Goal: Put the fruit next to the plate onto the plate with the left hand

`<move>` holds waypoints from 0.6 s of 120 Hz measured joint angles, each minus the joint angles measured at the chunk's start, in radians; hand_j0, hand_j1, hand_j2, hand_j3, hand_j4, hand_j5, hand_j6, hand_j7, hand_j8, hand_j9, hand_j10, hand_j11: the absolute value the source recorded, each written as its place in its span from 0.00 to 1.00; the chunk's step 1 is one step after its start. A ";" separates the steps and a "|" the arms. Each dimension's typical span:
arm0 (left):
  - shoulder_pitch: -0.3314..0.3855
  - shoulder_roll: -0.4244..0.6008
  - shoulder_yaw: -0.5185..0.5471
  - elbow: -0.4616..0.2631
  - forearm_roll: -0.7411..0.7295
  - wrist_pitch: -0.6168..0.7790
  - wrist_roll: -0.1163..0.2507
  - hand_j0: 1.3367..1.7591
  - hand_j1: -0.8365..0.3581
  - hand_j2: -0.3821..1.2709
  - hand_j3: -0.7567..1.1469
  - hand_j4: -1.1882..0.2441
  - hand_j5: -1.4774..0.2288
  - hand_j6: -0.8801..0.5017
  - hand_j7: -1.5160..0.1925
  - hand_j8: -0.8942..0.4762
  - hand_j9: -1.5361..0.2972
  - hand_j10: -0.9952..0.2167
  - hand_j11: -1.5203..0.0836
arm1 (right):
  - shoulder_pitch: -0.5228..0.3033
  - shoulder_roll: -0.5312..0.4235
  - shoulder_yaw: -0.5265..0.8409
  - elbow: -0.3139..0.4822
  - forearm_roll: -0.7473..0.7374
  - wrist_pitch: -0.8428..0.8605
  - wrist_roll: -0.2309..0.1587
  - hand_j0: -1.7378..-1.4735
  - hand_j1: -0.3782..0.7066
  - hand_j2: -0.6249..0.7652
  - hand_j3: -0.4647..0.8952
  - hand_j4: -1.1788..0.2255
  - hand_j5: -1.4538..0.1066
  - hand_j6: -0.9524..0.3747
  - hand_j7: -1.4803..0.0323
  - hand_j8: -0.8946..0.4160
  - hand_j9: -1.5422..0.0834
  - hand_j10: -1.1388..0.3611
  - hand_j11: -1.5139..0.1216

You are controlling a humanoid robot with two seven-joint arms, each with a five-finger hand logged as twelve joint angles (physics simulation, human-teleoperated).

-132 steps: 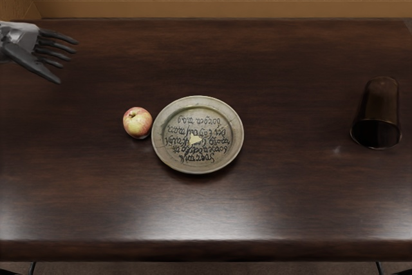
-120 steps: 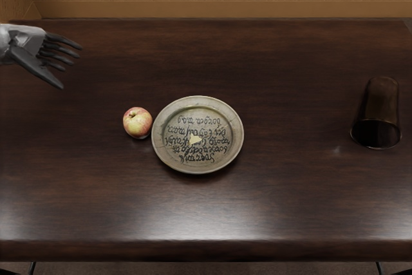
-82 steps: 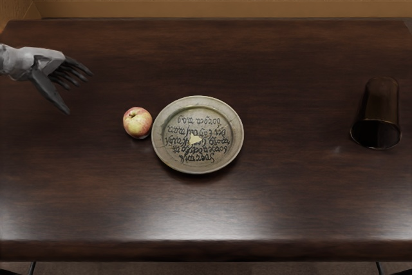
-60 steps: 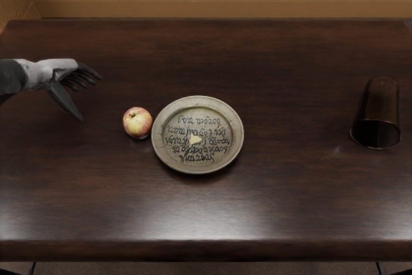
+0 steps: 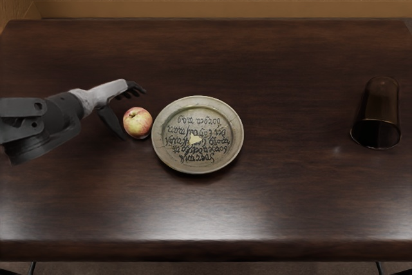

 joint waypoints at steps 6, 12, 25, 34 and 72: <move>0.000 -0.016 0.004 0.010 0.001 0.013 0.000 0.76 0.74 0.26 0.40 0.65 0.67 0.45 0.69 0.46 0.66 0.61 0.74 | 0.000 0.000 0.000 0.000 0.000 0.000 0.000 0.30 0.06 0.44 0.34 0.82 0.91 0.69 0.95 0.66 0.92 0.74 0.90; 0.002 -0.027 0.008 0.019 0.002 0.021 0.000 0.76 0.74 0.26 0.40 0.65 0.67 0.45 0.69 0.46 0.66 0.61 0.74 | 0.000 0.000 0.000 0.000 0.000 0.000 0.000 0.30 0.06 0.44 0.34 0.82 0.91 0.69 0.95 0.66 0.92 0.74 0.90; 0.003 -0.053 0.019 0.033 0.003 0.030 0.000 0.76 0.74 0.26 0.40 0.65 0.67 0.45 0.69 0.46 0.66 0.61 0.74 | 0.000 0.000 0.000 0.000 0.000 0.000 0.000 0.30 0.06 0.44 0.34 0.82 0.91 0.69 0.95 0.66 0.92 0.74 0.90; 0.007 -0.066 0.026 0.039 0.003 0.032 0.001 0.76 0.73 0.26 0.40 0.65 0.67 0.45 0.69 0.46 0.66 0.61 0.74 | 0.000 0.000 0.000 0.000 0.000 0.000 0.000 0.30 0.06 0.44 0.34 0.82 0.91 0.69 0.95 0.66 0.92 0.74 0.90; 0.011 -0.086 0.048 0.043 0.001 0.034 0.003 0.76 0.71 0.27 0.40 0.63 0.65 0.43 0.67 0.44 0.64 0.59 0.72 | 0.000 0.000 0.000 0.000 0.000 0.000 0.000 0.30 0.06 0.44 0.34 0.82 0.91 0.69 0.95 0.66 0.92 0.74 0.90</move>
